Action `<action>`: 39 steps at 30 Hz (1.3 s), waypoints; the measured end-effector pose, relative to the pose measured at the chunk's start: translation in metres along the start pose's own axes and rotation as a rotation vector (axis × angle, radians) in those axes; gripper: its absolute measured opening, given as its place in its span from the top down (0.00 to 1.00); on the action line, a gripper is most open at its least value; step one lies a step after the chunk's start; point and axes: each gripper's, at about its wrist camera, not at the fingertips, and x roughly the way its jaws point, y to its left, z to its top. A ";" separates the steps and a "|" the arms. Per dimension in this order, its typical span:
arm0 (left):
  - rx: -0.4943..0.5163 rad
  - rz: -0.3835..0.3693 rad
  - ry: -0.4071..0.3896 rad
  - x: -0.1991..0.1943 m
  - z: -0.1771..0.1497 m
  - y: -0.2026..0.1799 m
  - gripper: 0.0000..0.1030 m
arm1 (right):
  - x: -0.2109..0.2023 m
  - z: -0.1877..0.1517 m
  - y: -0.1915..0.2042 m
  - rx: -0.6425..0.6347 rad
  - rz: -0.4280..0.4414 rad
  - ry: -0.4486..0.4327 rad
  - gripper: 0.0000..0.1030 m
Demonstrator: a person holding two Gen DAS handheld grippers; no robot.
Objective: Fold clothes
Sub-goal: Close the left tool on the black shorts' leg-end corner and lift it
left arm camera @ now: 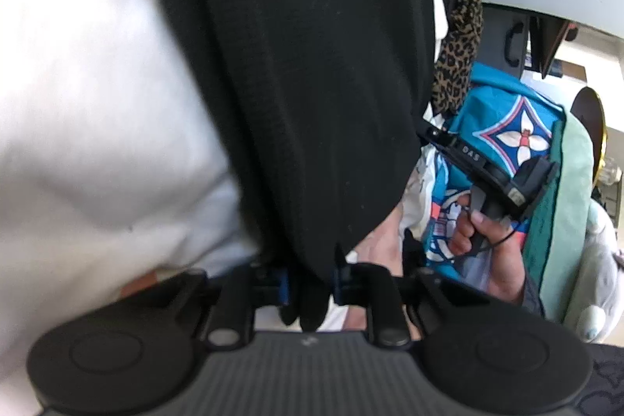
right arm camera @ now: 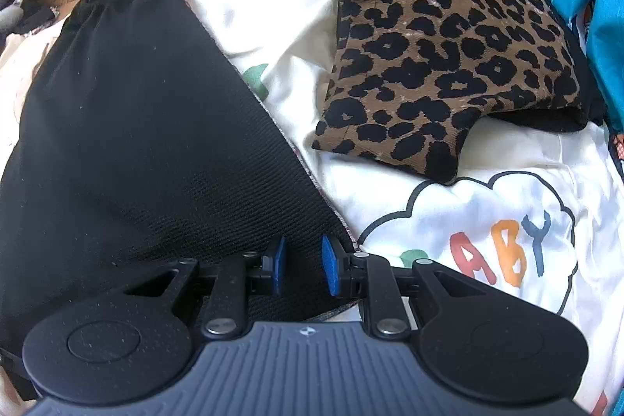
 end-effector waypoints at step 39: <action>0.102 0.141 0.032 -0.022 0.003 -0.009 0.91 | 0.017 0.013 -0.015 -0.096 0.123 0.134 0.80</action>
